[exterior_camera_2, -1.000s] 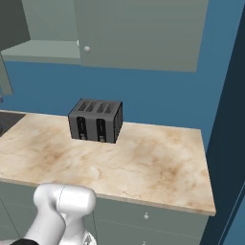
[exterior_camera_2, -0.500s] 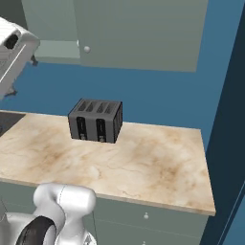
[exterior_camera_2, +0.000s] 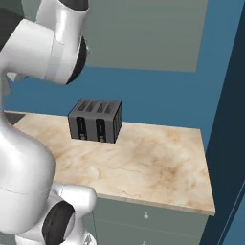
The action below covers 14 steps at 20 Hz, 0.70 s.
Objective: Open the cabinet and move the ladle to the pot. Then close the cabinet.
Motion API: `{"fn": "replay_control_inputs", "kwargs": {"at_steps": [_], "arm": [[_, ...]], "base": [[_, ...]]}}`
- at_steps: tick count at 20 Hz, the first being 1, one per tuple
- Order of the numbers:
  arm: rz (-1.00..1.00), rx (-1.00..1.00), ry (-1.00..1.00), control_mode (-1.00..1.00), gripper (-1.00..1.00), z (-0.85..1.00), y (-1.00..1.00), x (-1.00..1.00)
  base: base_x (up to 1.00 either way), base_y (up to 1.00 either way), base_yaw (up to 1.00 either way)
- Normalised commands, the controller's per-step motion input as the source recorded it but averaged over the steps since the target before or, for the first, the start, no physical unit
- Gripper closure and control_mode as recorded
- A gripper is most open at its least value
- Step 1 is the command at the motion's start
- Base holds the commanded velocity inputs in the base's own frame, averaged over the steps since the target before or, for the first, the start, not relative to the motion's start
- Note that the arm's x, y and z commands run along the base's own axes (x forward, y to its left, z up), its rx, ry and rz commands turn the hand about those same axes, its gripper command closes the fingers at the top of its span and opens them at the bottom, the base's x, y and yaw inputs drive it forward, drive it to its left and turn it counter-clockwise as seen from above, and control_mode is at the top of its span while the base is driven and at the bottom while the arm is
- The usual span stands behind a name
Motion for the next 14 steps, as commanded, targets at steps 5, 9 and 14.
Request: {"fn": "replay_control_inputs", "kwargs": {"at_steps": [5,9,14], "arm": [[0.15,0.41,0.02,-1.00,-1.00,-0.22,0.27,0.43],[0.01,0.33,0.00,-1.00,-1.00,-0.07,0.31,0.44],[0.00,0.27,0.00,-1.00,-1.00,-0.02,0.29,0.29]], "base": [[0.00,0.00,0.00],[0.00,0.00,0.00],[0.00,0.00,0.00]]}}
